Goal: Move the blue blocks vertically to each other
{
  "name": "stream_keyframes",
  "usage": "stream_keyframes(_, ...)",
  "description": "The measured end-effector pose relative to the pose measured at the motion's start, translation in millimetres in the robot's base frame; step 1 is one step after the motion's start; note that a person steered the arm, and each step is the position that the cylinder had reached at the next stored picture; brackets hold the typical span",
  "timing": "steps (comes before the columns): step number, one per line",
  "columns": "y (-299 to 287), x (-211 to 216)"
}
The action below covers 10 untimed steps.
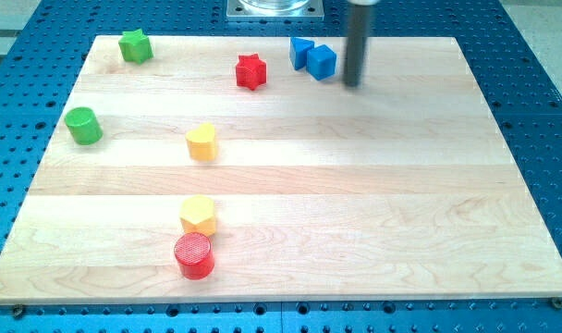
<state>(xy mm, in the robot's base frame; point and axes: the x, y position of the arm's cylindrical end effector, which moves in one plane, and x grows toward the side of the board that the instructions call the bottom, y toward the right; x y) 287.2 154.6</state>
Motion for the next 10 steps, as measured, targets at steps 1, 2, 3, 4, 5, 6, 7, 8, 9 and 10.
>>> stream_keyframes(1,-15,-66)
stream_keyframes(2,-112,-92)
stream_keyframes(3,-177,-87)
stream_keyframes(4,-109,-65)
stream_keyframes(5,-92,-27)
stream_keyframes(6,-68,30)
stream_keyframes(7,-88,55)
stream_keyframes(8,-111,134)
stream_keyframes(9,-151,242)
stream_keyframes(10,-209,322)
